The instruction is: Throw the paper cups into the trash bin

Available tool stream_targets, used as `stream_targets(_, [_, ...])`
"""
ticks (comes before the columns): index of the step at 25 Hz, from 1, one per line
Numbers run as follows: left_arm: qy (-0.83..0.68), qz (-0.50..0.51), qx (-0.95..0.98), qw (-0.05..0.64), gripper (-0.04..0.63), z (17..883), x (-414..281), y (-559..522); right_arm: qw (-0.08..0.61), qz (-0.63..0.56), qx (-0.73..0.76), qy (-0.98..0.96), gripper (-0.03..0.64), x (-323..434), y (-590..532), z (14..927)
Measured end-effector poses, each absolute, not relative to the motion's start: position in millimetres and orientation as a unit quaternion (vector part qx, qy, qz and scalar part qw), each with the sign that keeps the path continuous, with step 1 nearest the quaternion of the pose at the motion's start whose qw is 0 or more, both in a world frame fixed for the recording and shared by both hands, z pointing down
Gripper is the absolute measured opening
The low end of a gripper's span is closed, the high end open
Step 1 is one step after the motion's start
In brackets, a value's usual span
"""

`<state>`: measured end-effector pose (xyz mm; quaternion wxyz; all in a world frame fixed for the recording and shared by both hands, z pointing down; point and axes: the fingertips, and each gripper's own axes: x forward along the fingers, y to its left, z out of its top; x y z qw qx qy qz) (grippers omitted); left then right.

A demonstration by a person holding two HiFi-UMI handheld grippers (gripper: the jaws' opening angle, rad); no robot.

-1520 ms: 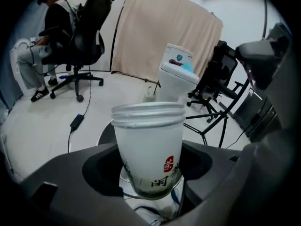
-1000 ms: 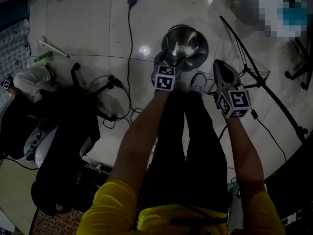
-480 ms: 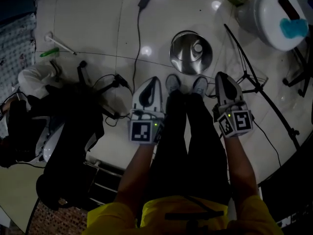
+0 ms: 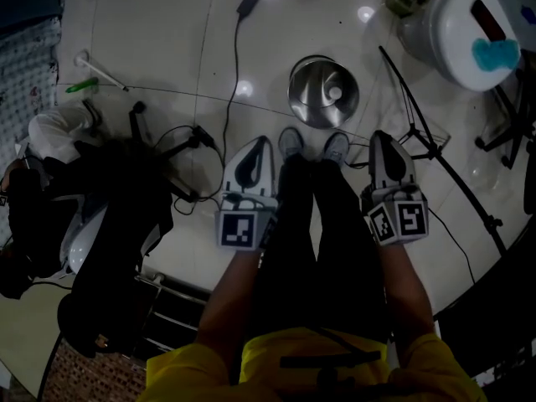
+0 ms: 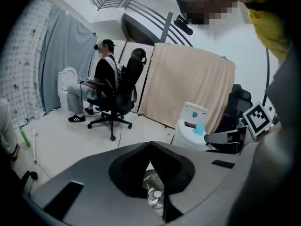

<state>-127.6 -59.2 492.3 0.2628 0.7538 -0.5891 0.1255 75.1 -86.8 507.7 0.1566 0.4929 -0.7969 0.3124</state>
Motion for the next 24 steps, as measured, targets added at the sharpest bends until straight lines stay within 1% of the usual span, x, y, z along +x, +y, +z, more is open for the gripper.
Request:
stream_targets(8, [-0.592, 0.129, 0.751, 0.264, 0.005, 501.1, -129.9, -45.1, 0.178, 0.304, 0.493, -0.795, 0.005, 80.3, -73.2, 519.6])
stream_targets(9, [-0.593, 0.128, 0.75, 0.265, 0.033, 501.4, -130.2, -44.0, 0.178, 0.302, 0.494, -0.796, 0.003, 80.2, -72.7, 519.5])
stream_targets(10, [-0.594, 0.126, 0.749, 0.266, 0.035, 501.2, -130.0, -42.8, 0.177, 0.3, 0.495, -0.796, 0.003, 80.2, -72.3, 518.9])
stream_targets(18, [-0.597, 0.127, 0.748, 0.262, 0.035, 500.9, -128.6, -33.6, 0.184, 0.292, 0.484, -0.804, 0.003, 75.3, -63.5, 518.2])
stream_targets(24, [-0.602, 0.119, 0.74, 0.275, 0.035, 498.1, -129.2, -22.6, 0.177, 0.29, 0.488, -0.804, 0.005, 75.7, -62.8, 509.1])
